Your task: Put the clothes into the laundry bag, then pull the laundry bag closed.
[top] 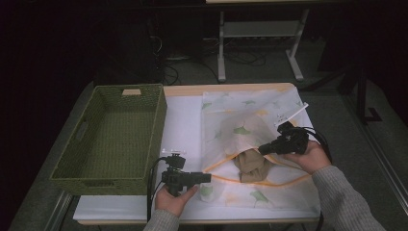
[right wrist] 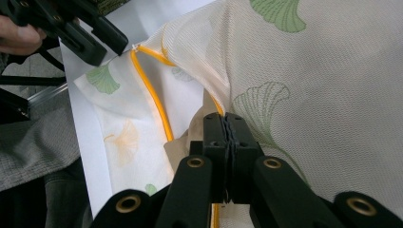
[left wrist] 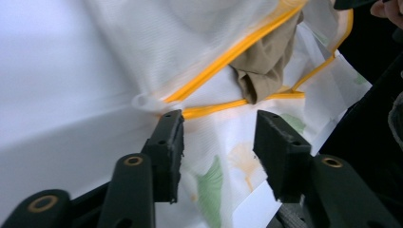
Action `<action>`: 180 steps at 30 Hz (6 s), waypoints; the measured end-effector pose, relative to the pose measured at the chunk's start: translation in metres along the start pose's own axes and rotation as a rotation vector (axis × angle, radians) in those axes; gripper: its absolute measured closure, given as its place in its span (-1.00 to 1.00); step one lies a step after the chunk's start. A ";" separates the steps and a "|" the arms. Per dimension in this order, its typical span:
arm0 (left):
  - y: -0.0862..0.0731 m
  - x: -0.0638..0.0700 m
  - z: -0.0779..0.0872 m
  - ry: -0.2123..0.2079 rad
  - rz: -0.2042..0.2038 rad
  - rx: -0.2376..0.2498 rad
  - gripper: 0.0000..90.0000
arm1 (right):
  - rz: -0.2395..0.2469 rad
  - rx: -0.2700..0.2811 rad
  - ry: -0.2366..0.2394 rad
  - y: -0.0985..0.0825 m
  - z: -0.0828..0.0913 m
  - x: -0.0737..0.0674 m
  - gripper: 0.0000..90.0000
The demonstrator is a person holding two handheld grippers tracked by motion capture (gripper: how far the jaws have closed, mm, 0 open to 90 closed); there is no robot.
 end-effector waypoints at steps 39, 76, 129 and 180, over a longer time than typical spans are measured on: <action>-0.006 -0.012 0.004 -0.186 0.043 -0.003 0.78 | 0.104 -0.001 0.021 -0.003 -0.007 -0.035 0.62; -0.009 -0.003 -0.008 -0.202 0.008 -0.023 0.95 | 0.240 -0.149 0.104 0.085 -0.092 -0.078 0.77; -0.007 0.002 -0.010 -0.196 -0.049 0.001 0.95 | 0.178 -0.349 0.174 0.095 -0.147 -0.087 0.82; 0.002 -0.005 -0.007 -0.214 0.001 -0.003 0.92 | 0.132 -0.262 0.193 0.064 -0.123 -0.074 0.86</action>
Point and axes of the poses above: each handheld gripper's, and its own axes: z roughly backward along the jaws, y roughly out of its top, x roughly to its right, the point moved 7 cm from there along -z, roughly forward along the jaws, and after that the axes turned 4 degrees about y, right-handed, at the moved point
